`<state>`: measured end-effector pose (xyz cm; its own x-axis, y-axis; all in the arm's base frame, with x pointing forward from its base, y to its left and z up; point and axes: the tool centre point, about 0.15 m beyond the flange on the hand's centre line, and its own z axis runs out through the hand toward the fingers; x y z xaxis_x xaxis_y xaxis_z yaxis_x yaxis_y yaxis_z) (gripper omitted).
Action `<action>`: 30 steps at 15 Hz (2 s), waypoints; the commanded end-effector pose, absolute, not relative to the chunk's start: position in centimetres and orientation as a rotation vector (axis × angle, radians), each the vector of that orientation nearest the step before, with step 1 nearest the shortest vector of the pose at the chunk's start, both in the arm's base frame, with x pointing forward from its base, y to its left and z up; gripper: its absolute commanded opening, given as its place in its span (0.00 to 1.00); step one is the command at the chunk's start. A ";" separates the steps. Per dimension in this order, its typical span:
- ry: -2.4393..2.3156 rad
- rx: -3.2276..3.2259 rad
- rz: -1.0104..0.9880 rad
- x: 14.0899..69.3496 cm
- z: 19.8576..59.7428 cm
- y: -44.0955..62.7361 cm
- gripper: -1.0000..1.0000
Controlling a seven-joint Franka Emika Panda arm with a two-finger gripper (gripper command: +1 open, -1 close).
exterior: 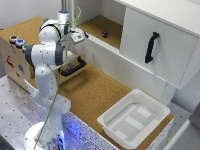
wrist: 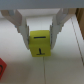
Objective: Go towards the yellow block and lift it
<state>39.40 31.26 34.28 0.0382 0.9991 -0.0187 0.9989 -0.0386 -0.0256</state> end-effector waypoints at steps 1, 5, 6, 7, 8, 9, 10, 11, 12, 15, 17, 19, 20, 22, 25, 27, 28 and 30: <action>-2.150 -2.272 -0.023 38.8 35.4 30.9 1.00; -2.142 -2.275 -0.049 37.8 37.2 30.9 1.00; -2.139 -2.275 -0.053 37.5 37.5 30.9 1.00; -2.108 -2.289 -0.059 37.1 38.1 30.8 1.00; -2.075 -2.304 -0.072 36.7 38.6 30.7 1.00; -2.037 -2.326 -0.084 36.2 39.2 30.5 1.00; -1.980 -2.358 -0.105 35.3 40.3 30.5 1.00; -1.950 -2.366 -0.129 34.1 41.3 30.7 1.00; -1.934 -2.383 -0.137 33.0 42.0 31.1 1.00; -1.746 -2.568 -0.085 31.1 42.4 32.1 1.00; -1.425 -2.774 -0.037 31.5 41.8 31.5 1.00; -1.128 -2.853 -0.058 31.3 42.2 31.7 1.00; -1.001 -2.880 -0.066 31.2 42.3 32.2 1.00; -0.763 -2.966 -0.117 30.7 42.6 33.5 1.00; -0.307 -2.974 -0.205 32.1 42.8 32.7 1.00; -0.259 -2.995 -0.230 33.5 42.7 32.6 1.00; -0.253 -3.026 -0.228 34.2 42.1 32.5 1.00; -0.269 -2.973 -0.186 35.1 40.3 32.1 1.00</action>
